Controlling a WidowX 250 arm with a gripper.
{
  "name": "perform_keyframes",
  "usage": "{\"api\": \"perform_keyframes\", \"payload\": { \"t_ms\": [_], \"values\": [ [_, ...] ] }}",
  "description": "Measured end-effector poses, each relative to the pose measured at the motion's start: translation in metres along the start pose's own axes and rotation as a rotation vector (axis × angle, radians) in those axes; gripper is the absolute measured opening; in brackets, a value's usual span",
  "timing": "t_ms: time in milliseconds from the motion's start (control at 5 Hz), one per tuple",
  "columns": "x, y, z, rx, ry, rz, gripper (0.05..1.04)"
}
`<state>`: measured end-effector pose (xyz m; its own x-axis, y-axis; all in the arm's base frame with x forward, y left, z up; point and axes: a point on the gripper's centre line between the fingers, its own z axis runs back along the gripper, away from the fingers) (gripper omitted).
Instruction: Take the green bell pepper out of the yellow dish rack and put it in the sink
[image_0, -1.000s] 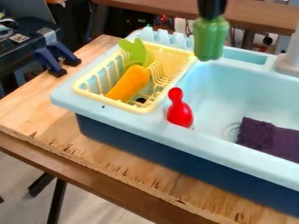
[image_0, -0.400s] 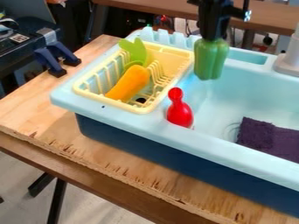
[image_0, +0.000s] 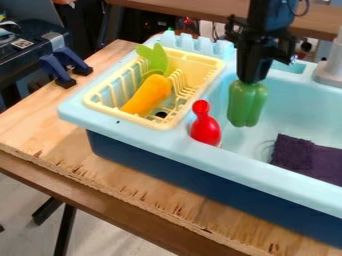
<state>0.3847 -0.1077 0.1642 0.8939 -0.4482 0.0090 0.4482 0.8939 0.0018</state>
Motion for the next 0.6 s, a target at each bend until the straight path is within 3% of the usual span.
{"api": "perform_keyframes", "payload": {
  "t_ms": [200,400,600],
  "values": [
    [0.0038,-0.0015,-0.0175,0.026,-0.020,-0.023,0.118],
    [0.0087,-0.0022,-0.0182,0.076,-0.084,-0.069,0.118],
    [0.0074,-0.0024,-0.0174,0.091,-0.097,-0.074,0.153]
  ]
}}
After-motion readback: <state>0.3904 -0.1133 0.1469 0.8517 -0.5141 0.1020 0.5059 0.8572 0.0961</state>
